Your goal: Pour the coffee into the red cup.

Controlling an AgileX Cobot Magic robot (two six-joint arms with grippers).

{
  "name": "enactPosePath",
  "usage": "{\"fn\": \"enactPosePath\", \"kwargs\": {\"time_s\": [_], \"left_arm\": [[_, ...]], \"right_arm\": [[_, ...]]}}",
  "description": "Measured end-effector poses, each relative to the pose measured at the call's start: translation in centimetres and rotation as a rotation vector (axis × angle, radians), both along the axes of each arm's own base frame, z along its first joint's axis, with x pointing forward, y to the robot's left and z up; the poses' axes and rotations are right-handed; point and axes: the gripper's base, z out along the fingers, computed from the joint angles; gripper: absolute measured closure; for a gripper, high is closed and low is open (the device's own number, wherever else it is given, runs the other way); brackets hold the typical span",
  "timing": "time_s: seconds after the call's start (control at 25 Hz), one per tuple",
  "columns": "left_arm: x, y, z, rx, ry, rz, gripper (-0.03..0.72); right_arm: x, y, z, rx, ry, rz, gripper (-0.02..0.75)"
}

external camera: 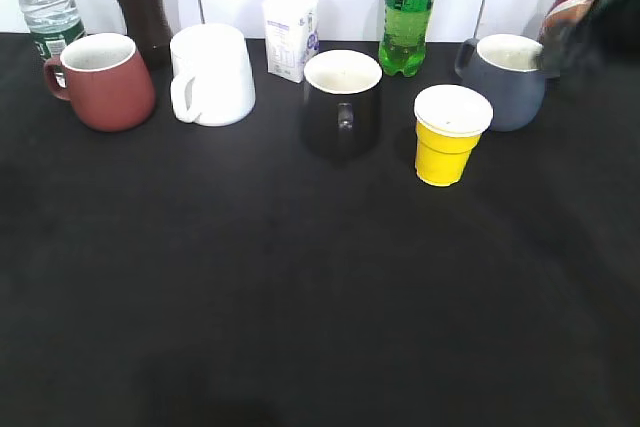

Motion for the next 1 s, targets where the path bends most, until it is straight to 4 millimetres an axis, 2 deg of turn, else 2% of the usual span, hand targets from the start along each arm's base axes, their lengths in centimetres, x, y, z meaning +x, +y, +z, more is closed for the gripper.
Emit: {"fn": "enactPosePath", "kwargs": {"time_s": [0.08,0.2,0.28,0.4,0.52,0.6,0.68,0.76,0.84,0.92,1.0], "left_arm": [[-1.1,-1.4,0.5,-0.009,0.115,-0.010,0.379],[-3.0,-2.0,0.9,-0.058,0.408,0.067,0.374],[-4.4,-2.2,1.3,-0.099,0.611,0.116,0.373],[-6.5,-1.9,1.3,-0.061,0.852,0.155,0.372],[-8.5,-1.8,2.9,-0.154,0.806,0.097,0.372],[-11.8,-0.8,5.2,-0.238,0.646,0.035,0.372],[-15.3,0.5,6.7,-0.293,0.474,-0.009,0.368],[-18.6,1.8,7.4,-0.329,0.320,-0.054,0.323],[-20.5,2.6,6.2,-0.335,0.256,-0.076,0.227],[-20.8,2.7,4.4,-0.306,0.265,-0.089,0.197],[-20.4,2.6,2.5,-0.244,0.310,-0.110,0.194]], "right_arm": [[-2.3,1.0,0.7,0.072,0.138,0.067,0.174],[-5.5,1.2,2.1,0.139,0.312,0.129,0.174],[-7.0,0.9,3.1,0.145,0.349,0.139,0.174],[-9.9,-0.1,5.7,0.148,0.346,0.149,0.177],[-14.0,-1.6,8.7,0.161,0.302,0.163,0.177],[-17.2,-2.8,10.7,0.178,0.237,0.176,0.178],[-21.1,-4.3,11.6,0.206,0.147,0.188,0.178],[-24.4,-5.6,10.9,0.227,0.075,0.195,0.178],[-27.4,-6.8,9.1,0.239,0.021,0.199,0.175],[-29.2,-7.7,6.7,0.225,-0.012,0.192,0.167],[-29.9,-8.1,4.5,0.202,-0.009,0.182,0.167]]}}
